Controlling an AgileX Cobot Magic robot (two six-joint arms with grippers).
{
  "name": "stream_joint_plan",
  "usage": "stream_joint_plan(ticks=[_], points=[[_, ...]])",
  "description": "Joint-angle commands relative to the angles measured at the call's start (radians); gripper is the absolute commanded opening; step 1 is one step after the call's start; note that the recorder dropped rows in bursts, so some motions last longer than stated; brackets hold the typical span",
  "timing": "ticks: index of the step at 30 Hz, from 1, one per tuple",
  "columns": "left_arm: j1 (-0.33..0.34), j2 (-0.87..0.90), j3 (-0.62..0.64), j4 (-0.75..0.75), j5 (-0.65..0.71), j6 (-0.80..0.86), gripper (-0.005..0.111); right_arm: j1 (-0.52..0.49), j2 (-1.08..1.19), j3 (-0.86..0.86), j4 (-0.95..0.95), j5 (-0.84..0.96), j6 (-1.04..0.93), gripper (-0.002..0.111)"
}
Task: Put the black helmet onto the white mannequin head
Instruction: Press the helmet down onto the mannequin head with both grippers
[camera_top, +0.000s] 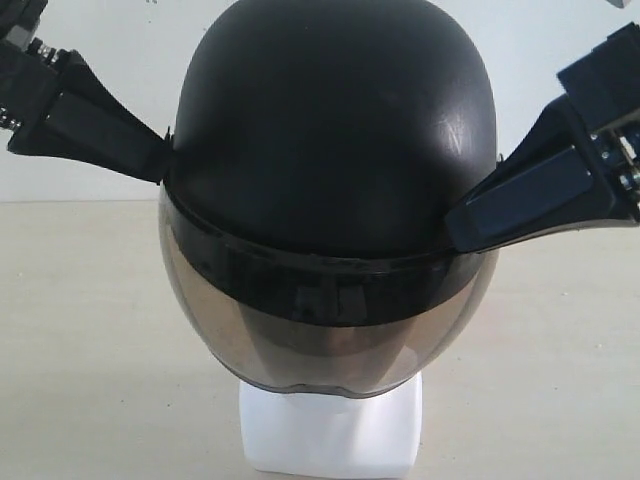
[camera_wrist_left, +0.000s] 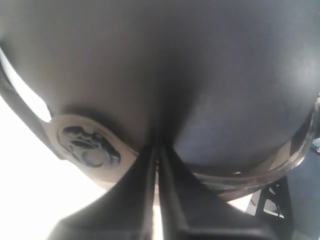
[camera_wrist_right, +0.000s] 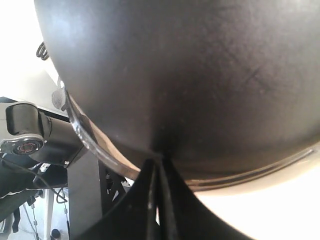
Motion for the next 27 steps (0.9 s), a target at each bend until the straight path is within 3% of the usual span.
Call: stream_joint_plan(ticks=[1, 27], points=[[-0.01, -0.006, -0.005, -0.034, -0.038, -0.013, 0.004, -0.005, 0.008, -0.001, -0.011, -0.119, -0.004, 0.0], [-0.01, -0.069, -0.005, 0.004, -0.034, -0.024, 0.004, -0.007, -0.082, -0.003, 0.021, -0.167, 0.001, 0.0]])
